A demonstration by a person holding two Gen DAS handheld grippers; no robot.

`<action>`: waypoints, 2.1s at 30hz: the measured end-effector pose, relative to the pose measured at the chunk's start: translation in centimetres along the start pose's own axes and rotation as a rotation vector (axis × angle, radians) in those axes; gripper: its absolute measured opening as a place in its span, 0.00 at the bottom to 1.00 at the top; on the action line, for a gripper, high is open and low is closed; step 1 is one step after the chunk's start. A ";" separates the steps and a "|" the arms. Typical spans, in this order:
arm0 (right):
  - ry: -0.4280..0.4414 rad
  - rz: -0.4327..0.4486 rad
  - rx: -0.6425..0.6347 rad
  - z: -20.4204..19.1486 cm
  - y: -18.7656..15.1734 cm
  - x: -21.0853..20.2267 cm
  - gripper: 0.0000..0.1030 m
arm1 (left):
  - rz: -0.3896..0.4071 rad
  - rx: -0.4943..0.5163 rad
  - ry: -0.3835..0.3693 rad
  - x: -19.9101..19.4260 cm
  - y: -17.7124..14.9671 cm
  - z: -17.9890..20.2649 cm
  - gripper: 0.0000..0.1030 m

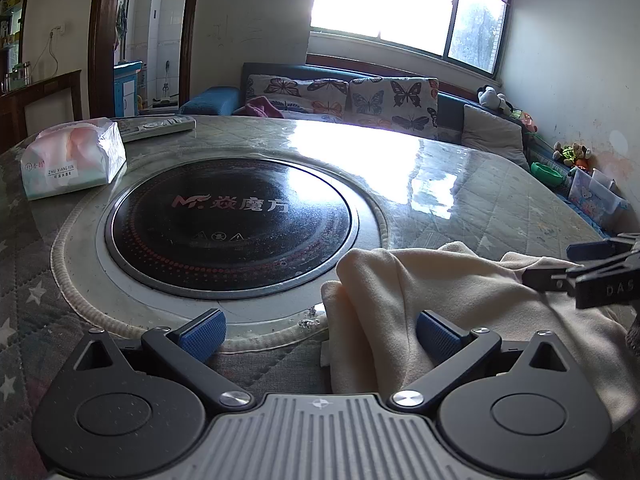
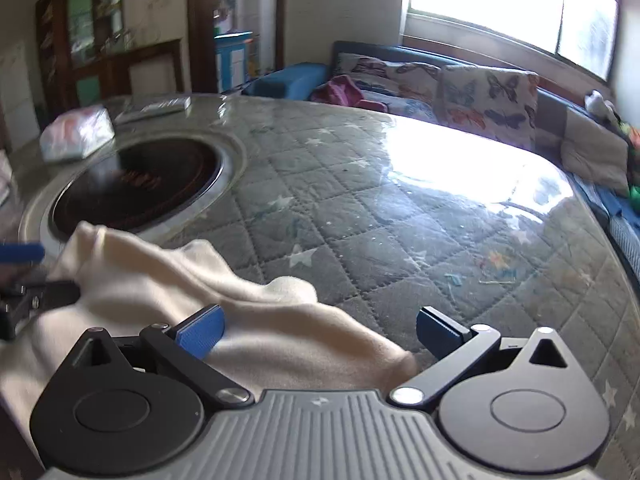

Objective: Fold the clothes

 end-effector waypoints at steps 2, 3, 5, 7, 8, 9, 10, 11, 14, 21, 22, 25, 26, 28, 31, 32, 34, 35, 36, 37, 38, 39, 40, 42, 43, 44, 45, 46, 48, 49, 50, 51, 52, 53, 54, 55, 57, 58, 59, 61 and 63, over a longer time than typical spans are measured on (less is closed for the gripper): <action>-0.012 0.033 -0.010 0.1 0.3 -0.9 1.00 | 0.000 0.001 0.001 0.0 0.0 0.0 1.00; -0.012 0.045 -0.017 0.1 0.3 -1.5 1.00 | 0.000 0.001 0.000 0.0 0.0 0.0 1.00; 0.004 0.063 -0.041 -0.3 -0.2 -2.6 1.00 | 0.000 0.001 0.001 0.0 0.0 0.0 1.00; 0.012 0.084 -0.081 -1.0 -0.9 -3.7 1.00 | 0.000 0.001 0.001 0.0 0.0 0.0 1.00; 0.008 0.089 -0.108 -1.3 -1.4 -4.1 1.00 | 0.000 0.001 0.001 0.0 0.0 0.0 1.00; -0.003 0.093 -0.133 -1.7 -1.8 -4.4 1.00 | -0.001 0.001 0.001 0.0 0.0 0.0 1.00; -0.018 0.097 -0.152 -1.9 -2.0 -4.5 1.00 | -0.001 0.002 0.002 0.0 0.0 0.0 1.00; -0.032 0.102 -0.158 -2.0 -2.0 -4.4 1.00 | -0.001 0.003 0.002 0.0 0.0 0.0 1.00; -0.060 0.108 -0.149 -2.0 -1.4 -3.9 1.00 | -0.001 0.004 0.003 -0.1 0.0 0.0 1.00; -0.097 0.058 -0.088 -1.1 -0.6 -1.3 1.00 | -0.001 0.003 0.003 -0.1 0.0 0.0 1.00; -0.090 0.063 -0.080 -1.1 -0.4 -1.6 1.00 | -0.001 0.004 0.003 -0.1 0.0 0.0 1.00; -0.039 0.081 -0.083 -1.8 0.0 -2.5 1.00 | -0.001 0.003 0.003 -0.1 0.0 0.0 1.00; -0.024 0.085 -0.095 -2.3 0.0 -2.7 1.00 | -0.001 0.003 0.002 -0.1 0.0 0.0 1.00; -0.025 0.083 -0.118 -3.1 0.1 -2.4 1.00 | -0.001 0.003 0.002 -0.1 0.0 0.0 1.00; -0.021 0.058 -0.119 -3.7 0.2 -1.0 1.00 | 0.000 0.002 0.001 -0.1 0.0 0.1 1.00; -0.021 0.048 -0.112 -3.8 0.3 -0.5 1.00 | 0.000 0.001 0.001 -0.1 0.0 0.1 1.00; -0.016 0.045 -0.094 -3.7 0.7 0.0 1.00 | 0.000 0.002 0.001 -0.1 0.0 0.1 1.00; -0.015 0.045 -0.084 -3.6 1.0 0.1 1.00 | 0.000 0.002 0.001 -0.1 0.0 0.1 1.00; -0.016 0.046 -0.073 -3.4 1.3 0.1 1.00 | 0.000 0.002 0.001 -0.1 0.0 0.1 1.00; -0.014 0.045 -0.063 -3.3 1.5 0.1 1.00 | 0.000 0.002 0.001 -0.1 0.0 0.1 1.00; -0.005 0.044 -0.055 -3.2 1.5 0.0 1.00 | 0.000 0.001 0.001 -0.1 0.0 0.1 1.00; 0.001 0.043 -0.050 -3.1 1.5 -0.2 1.00 | 0.000 0.001 0.001 -0.1 0.0 0.2 1.00; -0.003 0.041 -0.051 -2.9 1.4 -0.3 1.00 | 0.000 0.001 0.001 -0.1 0.0 0.1 1.00; -0.029 0.032 -0.068 -2.5 1.0 -0.3 1.00 | 0.000 0.001 0.001 -0.1 0.0 0.1 1.00; -0.046 0.024 -0.071 -2.0 0.7 -0.1 1.00 | 0.000 0.001 0.001 -0.1 0.0 0.1 1.00; -0.058 0.018 -0.065 -1.5 0.4 0.1 1.00 | 0.000 0.002 0.001 -0.1 0.0 0.1 1.00; -0.071 0.012 -0.060 -1.0 0.2 0.3 1.00 | 0.000 0.002 0.002 -0.1 0.0 0.1 1.00; -0.069 0.004 -0.046 -0.7 0.1 0.4 1.00 | 0.000 0.002 0.002 -0.1 0.0 0.1 1.00; -0.066 -0.006 -0.029 -0.6 0.1 0.9 1.00 | 0.000 0.002 0.002 -0.1 0.0 0.1 1.00; -0.071 -0.009 -0.030 -0.6 0.2 1.2 1.00 | 0.000 0.002 0.002 -0.1 0.0 0.1 1.00; -0.073 -0.012 -0.031 -0.6 0.2 1.5 1.00 | -0.001 0.002 0.002 -0.1 0.0 0.1 1.00; -0.074 -0.016 -0.031 -0.7 0.2 1.8 1.00 | -0.001 0.002 0.002 -0.1 0.0 0.1 1.00; -0.072 -0.018 -0.025 -0.6 0.3 1.9 1.00 | 0.000 0.002 0.001 -0.1 0.0 0.1 1.00; -0.069 -0.018 -0.014 -0.4 0.4 1.9 1.00 | 0.000 0.002 0.001 -0.1 0.0 0.1 1.00; -0.067 -0.016 -0.006 -0.3 0.4 1.8 1.00 | 0.000 0.002 0.001 -0.1 0.0 0.1 1.00; -0.064 -0.003 0.001 -0.1 0.6 1.3 1.00 | 0.000 0.002 0.002 -0.1 0.0 0.1 1.00; -0.059 0.023 -0.002 0.3 0.7 -0.1 1.00 | 0.000 0.002 0.001 -0.1 0.0 0.1 1.00; -0.053 0.037 -0.012 0.4 0.7 -0.9 1.00 | 0.000 0.002 0.001 -0.1 0.0 0.1 1.00; -0.048 0.049 -0.026 0.4 0.6 -1.7 1.00 | -0.001 0.002 0.001 -0.1 0.0 0.1 1.00; -0.033 0.061 -0.060 0.1 0.0 -3.2 1.00 | -0.001 0.002 0.002 -0.1 0.0 0.1 1.00; -0.015 0.073 -0.098 -0.5 -0.8 -4.6 1.00 | -0.001 0.003 0.002 -0.1 0.0 0.1 1.00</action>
Point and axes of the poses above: each gripper's, at about its wrist camera, not at the fingertips, and x roughly the way its jaws point, z to its right, y to its top, the point moved 9 cm from there along x, roughly the way its jaws point, and after that the axes turned 5 degrees about -y, right-handed, at the moved point
